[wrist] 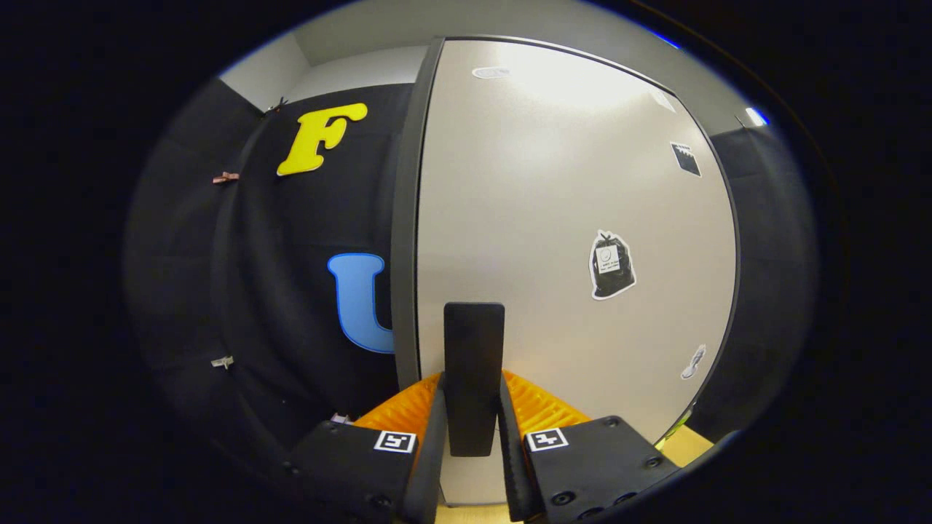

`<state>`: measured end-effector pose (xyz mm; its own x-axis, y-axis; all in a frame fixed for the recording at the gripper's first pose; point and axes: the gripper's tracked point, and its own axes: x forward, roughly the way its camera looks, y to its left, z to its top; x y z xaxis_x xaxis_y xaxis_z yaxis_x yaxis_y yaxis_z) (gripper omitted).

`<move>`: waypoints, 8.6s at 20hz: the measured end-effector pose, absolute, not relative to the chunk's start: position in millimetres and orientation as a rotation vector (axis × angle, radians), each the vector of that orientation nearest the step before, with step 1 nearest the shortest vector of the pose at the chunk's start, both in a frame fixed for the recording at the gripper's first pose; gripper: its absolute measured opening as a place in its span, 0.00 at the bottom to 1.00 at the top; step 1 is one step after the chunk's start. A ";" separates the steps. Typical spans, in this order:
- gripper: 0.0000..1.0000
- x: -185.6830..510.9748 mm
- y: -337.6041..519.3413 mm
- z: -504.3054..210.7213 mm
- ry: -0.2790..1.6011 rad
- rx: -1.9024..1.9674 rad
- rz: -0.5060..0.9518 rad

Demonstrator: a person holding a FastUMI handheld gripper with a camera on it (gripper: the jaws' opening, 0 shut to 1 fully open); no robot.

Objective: Open the shoe cabinet door, grab the shoes and put them into the shoe cabinet, then close the shoe cabinet door.

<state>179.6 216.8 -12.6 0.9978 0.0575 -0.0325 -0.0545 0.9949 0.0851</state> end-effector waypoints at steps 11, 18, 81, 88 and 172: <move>0.24 160.9 217.8 -9.3 0.021 0.075 0.127; 0.24 116.3 217.0 4.7 0.025 0.095 0.244; 0.86 -105.3 -42.8 35.8 -0.012 0.201 0.206; 0.98 -99.2 77.5 -54.6 0.231 0.169 0.385; 0.16 453.8 109.5 -152.0 0.567 0.143 -0.007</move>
<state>453.8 109.5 -152.0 0.8439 0.0326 -0.5355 0.0461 0.9901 0.1329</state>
